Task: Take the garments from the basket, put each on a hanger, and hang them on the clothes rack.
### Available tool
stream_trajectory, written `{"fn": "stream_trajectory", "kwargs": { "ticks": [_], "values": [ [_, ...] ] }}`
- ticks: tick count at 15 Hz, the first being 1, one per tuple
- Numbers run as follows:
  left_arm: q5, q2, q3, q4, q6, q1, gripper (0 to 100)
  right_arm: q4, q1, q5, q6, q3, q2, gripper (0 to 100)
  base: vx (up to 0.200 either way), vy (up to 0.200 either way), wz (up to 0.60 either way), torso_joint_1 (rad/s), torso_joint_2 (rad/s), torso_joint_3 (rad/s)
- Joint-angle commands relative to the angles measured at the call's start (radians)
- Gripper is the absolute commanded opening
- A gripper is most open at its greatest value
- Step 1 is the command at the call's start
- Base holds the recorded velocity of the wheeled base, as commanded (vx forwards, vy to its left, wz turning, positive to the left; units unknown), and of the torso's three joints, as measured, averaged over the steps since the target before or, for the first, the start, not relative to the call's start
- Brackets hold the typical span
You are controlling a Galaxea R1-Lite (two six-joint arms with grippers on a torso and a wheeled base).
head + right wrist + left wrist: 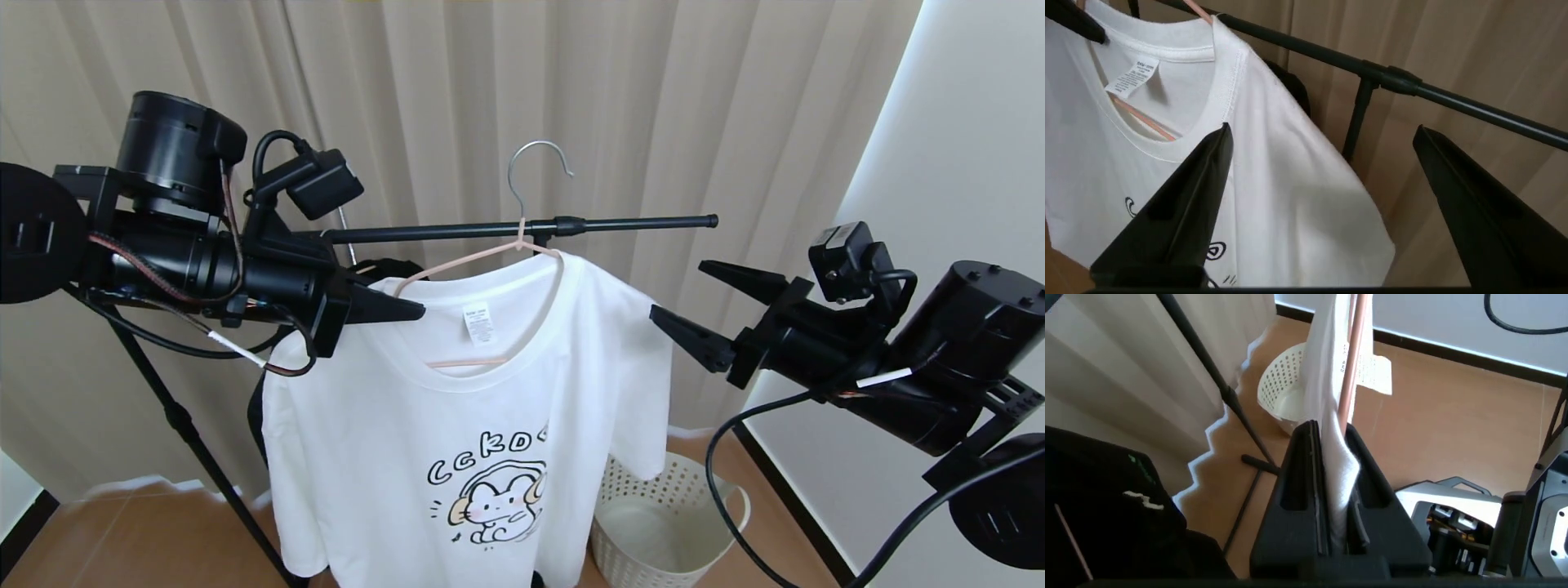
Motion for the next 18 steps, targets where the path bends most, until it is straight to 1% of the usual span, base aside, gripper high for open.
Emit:
{"fn": "stream_trajectory", "kwargs": {
  "ticks": [1, 4, 6, 8, 9, 13, 14, 15, 18],
  "values": [
    [0.001, -0.080, 0.085, -0.050, -0.005, 0.011, 0, 0.000, -0.015, 0.000, -0.029, -0.006, 0.046, 100, 0.000, 0.000, 0.00, 0.000, 0.00, 0.000],
    [0.001, -0.141, 0.151, -0.061, -0.004, 0.014, 0, 0.000, -0.035, 0.000, -0.092, -0.006, 0.098, 100, 0.000, 0.000, 0.00, 0.000, 0.00, 0.000],
    [0.003, -0.166, 0.157, -0.062, -0.005, 0.016, 0, 0.001, -0.044, -0.001, -0.143, -0.005, 0.130, 100, 0.000, 0.000, 0.00, 0.000, 0.00, 0.000],
    [0.003, -0.171, 0.157, -0.062, -0.005, 0.017, 0, 0.000, -0.044, -0.001, -0.176, 0.001, 0.155, 100, 0.000, 0.000, 0.00, 0.000, 0.00, 0.000],
    [0.003, -0.172, 0.162, -0.061, -0.005, 0.026, 0, -0.002, -0.044, -0.001, -0.209, 0.009, 0.173, 100, 0.000, 0.000, 0.00, 0.000, 0.00, 0.000],
    [0.003, -0.184, 0.183, -0.067, -0.008, 0.031, 0, -0.005, -0.044, 0.000, -0.275, 0.035, 0.204, 100, 0.000, 0.000, 0.00, 0.000, 0.00, 0.000],
    [0.003, -0.184, 0.183, -0.067, -0.008, 0.031, 0, -0.005, -0.044, 0.000, -0.276, 0.035, 0.205, 100, 0.000, 0.000, 0.00, 0.000, 0.00, 0.000],
    [0.003, -0.189, 0.186, -0.079, -0.025, 0.031, 0, -0.006, -0.041, 0.000, -0.304, 0.035, 0.238, 100, 0.000, 0.000, 0.00, 0.000, 0.00, 0.000],
    [0.003, -0.195, 0.192, -0.082, -0.031, 0.031, 0, -0.009, -0.037, 0.000, -0.305, 0.033, 0.265, 100, 0.000, 0.000, 0.00, 0.000, 0.00, 0.000]
  ]
}}
